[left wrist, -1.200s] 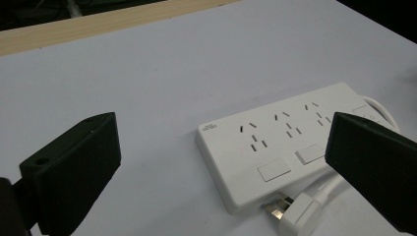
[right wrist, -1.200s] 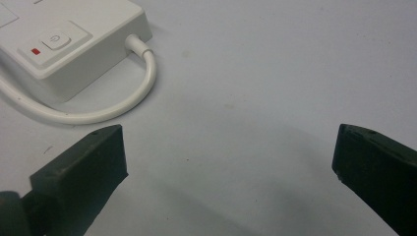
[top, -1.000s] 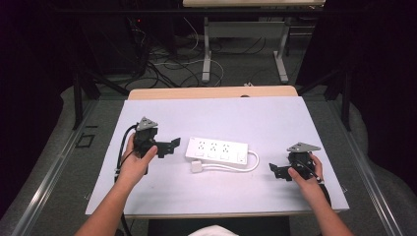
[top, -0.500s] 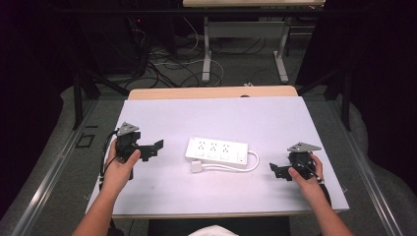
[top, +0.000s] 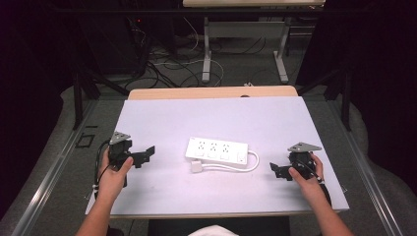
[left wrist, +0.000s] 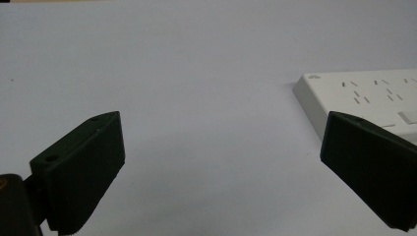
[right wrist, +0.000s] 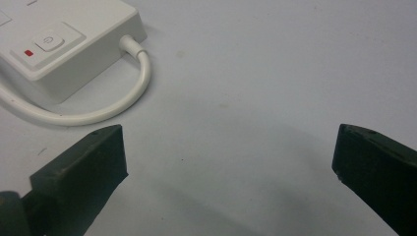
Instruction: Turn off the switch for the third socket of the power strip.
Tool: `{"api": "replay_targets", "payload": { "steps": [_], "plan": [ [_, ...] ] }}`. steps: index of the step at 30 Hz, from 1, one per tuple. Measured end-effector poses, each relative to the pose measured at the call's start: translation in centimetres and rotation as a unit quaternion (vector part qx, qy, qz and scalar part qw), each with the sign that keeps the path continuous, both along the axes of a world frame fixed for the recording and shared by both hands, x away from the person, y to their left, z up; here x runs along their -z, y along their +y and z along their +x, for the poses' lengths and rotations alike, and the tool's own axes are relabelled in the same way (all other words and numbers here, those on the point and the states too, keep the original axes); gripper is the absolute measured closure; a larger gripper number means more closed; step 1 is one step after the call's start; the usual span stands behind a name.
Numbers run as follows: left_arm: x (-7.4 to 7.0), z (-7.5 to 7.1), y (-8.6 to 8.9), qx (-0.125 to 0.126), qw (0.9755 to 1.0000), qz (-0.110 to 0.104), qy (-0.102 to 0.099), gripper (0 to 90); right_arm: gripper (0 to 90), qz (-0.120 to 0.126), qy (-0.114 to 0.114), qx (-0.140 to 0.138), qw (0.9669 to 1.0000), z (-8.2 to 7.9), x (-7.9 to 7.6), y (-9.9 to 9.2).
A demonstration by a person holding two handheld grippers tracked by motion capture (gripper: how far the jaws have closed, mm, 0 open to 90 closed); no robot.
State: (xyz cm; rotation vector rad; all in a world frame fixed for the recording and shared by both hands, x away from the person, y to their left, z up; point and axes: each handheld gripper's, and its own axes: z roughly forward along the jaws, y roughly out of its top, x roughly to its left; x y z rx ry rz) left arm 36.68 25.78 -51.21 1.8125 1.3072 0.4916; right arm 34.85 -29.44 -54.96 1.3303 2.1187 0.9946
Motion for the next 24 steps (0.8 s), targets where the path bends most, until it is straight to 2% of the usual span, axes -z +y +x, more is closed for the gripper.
{"api": "replay_targets", "payload": {
  "steps": [10, 15, 24],
  "plan": [
    [1.8, -0.2, 1.3, -0.023, 0.9997, -0.008, 0.007, 4.0, 0.0, -0.001, 0.000, 0.001, 1.0000, 0.0, 0.0, -0.1],
    [2.4, -0.3, 1.8, -0.033, 0.9994, -0.006, 0.012, 4.2, 0.0, -0.001, 0.000, 0.000, 1.0000, 0.0, 0.1, -0.2],
    [3.4, -0.5, 2.4, -0.052, 0.9985, -0.019, 0.006, 5.0, 0.0, -0.001, 0.000, 0.001, 1.0000, 0.1, 0.1, -0.3]
  ]
}}
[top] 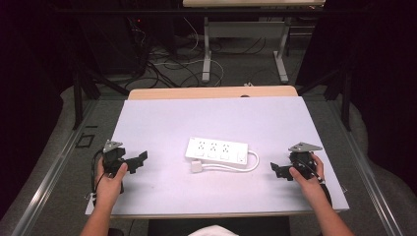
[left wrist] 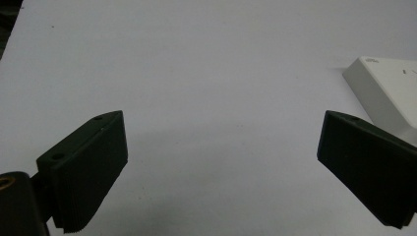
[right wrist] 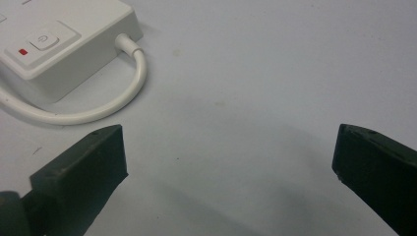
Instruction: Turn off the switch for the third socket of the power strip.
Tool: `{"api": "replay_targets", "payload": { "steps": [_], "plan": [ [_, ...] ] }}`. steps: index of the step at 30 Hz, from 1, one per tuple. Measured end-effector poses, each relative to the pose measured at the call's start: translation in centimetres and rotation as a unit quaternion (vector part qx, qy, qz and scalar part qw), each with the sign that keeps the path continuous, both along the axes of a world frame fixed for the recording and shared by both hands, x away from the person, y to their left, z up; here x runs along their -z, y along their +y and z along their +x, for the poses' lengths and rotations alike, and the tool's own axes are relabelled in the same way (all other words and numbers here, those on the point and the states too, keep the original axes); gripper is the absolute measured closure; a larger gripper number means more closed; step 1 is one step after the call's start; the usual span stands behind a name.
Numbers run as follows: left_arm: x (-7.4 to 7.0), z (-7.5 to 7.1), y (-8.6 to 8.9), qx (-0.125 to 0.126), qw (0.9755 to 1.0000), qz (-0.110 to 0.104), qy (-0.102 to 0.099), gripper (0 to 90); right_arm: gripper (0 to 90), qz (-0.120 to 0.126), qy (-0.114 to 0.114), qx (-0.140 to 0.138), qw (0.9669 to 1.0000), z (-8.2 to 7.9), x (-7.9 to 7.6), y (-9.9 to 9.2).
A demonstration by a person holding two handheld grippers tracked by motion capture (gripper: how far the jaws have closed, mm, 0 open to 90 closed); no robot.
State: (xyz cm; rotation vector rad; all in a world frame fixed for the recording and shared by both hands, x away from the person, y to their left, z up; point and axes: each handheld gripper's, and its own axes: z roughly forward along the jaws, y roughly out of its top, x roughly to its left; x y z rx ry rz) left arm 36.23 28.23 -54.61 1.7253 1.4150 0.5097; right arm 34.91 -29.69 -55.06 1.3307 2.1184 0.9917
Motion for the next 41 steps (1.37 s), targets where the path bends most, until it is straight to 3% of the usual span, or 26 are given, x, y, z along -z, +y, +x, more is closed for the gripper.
{"api": "replay_targets", "payload": {
  "steps": [8, 23, 31, 41],
  "plan": [
    [0.7, -0.2, 0.6, -0.016, 0.9999, 0.002, 0.004, 5.2, 0.0, -0.001, 0.001, 0.000, 1.0000, 0.0, 0.0, 0.0],
    [1.5, -0.1, 0.8, -0.016, 0.9997, -0.007, 0.015, 5.9, 0.0, 0.003, 0.004, 0.000, 1.0000, 0.1, 0.2, -0.1],
    [1.8, 0.0, 0.4, -0.003, 0.9997, -0.002, 0.026, 6.4, 0.0, 0.002, 0.006, 0.000, 1.0000, 0.2, 0.2, -0.1],
    [1.9, 0.1, 0.2, -0.006, 0.9998, -0.002, 0.019, 6.6, 0.0, 0.004, 0.008, 0.006, 0.9999, 0.2, 0.3, -0.3]
  ]
}}
